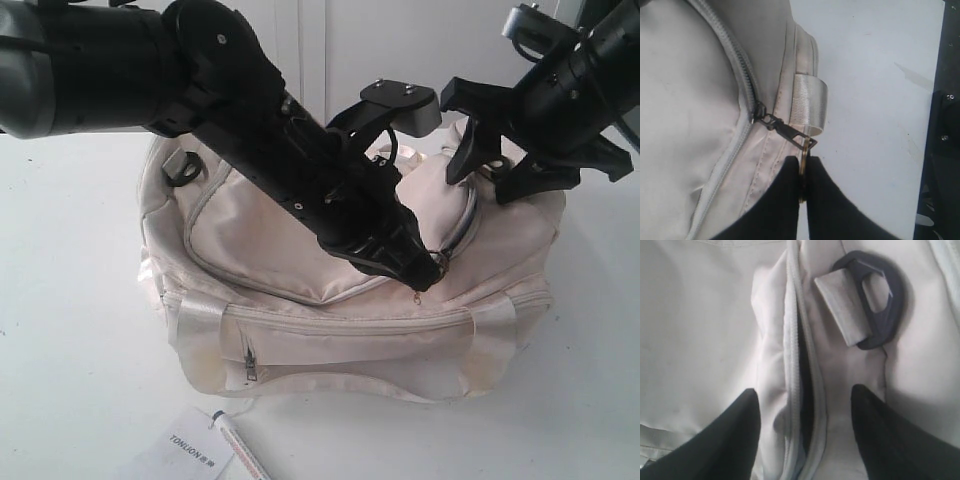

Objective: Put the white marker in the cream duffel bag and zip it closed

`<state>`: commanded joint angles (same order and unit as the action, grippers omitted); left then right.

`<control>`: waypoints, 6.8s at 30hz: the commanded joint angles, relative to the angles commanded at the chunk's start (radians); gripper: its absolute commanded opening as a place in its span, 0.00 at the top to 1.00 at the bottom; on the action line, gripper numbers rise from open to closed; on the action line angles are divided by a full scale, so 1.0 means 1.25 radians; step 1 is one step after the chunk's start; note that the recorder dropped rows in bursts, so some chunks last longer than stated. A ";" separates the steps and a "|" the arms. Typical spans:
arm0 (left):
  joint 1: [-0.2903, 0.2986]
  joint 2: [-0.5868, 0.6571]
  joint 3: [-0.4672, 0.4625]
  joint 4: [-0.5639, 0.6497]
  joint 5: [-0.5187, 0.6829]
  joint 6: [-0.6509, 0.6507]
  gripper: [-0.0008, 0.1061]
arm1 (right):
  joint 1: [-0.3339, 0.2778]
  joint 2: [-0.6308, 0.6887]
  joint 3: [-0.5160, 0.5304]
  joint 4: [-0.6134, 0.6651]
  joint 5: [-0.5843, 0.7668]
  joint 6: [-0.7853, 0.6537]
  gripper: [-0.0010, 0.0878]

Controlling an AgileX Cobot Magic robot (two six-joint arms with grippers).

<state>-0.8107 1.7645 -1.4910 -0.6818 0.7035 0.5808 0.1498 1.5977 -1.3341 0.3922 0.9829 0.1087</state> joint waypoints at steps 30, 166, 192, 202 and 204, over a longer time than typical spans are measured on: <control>0.000 0.000 0.000 -0.015 0.005 0.000 0.99 | 0.042 0.044 0.000 -0.034 -0.012 0.004 0.54; 0.019 -0.070 0.001 0.800 0.315 -0.441 0.99 | 0.039 0.044 -0.032 -0.254 -0.112 -0.021 0.99; 0.273 -0.136 0.001 0.363 0.311 -0.249 0.99 | 0.039 0.044 -0.032 -0.257 -0.107 -0.021 0.99; 0.281 -0.136 0.001 0.360 0.320 -0.249 0.99 | 0.039 0.044 -0.032 -0.257 -0.106 0.030 0.99; 0.281 -0.136 0.001 0.355 0.320 -0.249 0.99 | 0.039 0.044 -0.032 -0.257 -0.100 0.046 0.97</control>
<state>-0.4600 1.5950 -1.4894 -0.2384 1.1029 0.2693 0.1981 1.6524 -1.3742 0.0712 0.8581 0.1660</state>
